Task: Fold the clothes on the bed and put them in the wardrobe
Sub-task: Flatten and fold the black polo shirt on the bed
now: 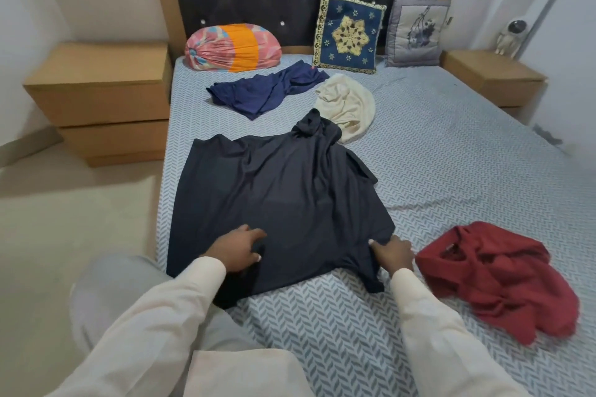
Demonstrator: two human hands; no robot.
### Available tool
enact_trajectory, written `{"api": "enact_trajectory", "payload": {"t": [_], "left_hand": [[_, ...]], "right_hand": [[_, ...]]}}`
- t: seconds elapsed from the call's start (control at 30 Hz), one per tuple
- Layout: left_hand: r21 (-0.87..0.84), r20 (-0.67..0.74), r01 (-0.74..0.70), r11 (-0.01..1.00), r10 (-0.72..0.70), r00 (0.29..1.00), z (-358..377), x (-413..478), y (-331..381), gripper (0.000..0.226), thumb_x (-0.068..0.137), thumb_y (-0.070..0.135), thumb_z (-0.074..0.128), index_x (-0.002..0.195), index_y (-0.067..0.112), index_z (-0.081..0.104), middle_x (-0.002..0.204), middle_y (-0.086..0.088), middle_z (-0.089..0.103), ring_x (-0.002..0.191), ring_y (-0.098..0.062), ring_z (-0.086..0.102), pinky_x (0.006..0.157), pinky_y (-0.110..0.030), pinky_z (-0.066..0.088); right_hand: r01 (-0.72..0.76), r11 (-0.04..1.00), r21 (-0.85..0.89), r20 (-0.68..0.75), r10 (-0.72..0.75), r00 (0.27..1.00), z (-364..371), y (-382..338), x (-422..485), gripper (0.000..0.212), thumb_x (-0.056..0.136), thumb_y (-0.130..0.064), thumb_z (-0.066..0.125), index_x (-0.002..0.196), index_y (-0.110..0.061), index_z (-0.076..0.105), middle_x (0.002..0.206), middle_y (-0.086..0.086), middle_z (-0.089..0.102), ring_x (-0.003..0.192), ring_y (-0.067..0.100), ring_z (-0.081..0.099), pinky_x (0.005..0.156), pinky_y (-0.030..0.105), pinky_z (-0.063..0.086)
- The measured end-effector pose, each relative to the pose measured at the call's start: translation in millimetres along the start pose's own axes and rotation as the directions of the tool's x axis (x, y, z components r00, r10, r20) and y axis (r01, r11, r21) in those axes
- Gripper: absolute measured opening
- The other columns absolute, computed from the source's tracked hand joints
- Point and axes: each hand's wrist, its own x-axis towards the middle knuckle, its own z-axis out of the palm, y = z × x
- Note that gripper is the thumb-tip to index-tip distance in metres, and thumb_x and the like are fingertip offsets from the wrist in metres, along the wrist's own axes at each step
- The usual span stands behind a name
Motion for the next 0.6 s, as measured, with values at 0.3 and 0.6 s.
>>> {"api": "enact_trajectory", "payload": {"t": [0.3, 0.6], "left_hand": [[0.257, -0.010, 0.005, 0.966, -0.002, 1.000, 29.9, 25.6, 13.8, 0.096, 0.081, 0.054, 0.065, 0.154, 0.036, 0.006, 0.151, 0.002, 0.026, 0.135, -0.024, 0.030, 0.102, -0.043, 0.039], [0.265, 0.026, 0.019, 0.964, -0.027, 0.999, 22.3, 43.3, 14.4, 0.113, 0.068, 0.060, 0.075, 0.154, 0.038, 0.004, 0.146, 0.000, 0.025, 0.133, -0.025, 0.028, 0.094, -0.044, 0.047]], "right_hand": [[-0.197, 0.918, 0.345, 0.047, 0.192, 0.980, -12.2, -33.7, 56.2, 0.060, 0.087, -0.040, 0.065, 0.128, 0.002, 0.058, 0.132, 0.023, 0.057, 0.125, 0.037, 0.053, 0.103, 0.040, 0.042], [-0.296, 0.414, 0.861, 0.196, 0.266, 0.944, -52.0, -10.7, 60.3, 0.013, 0.083, 0.002, 0.058, 0.088, -0.010, 0.059, 0.079, 0.011, 0.059, 0.058, 0.018, 0.055, 0.046, 0.025, 0.053]]}}
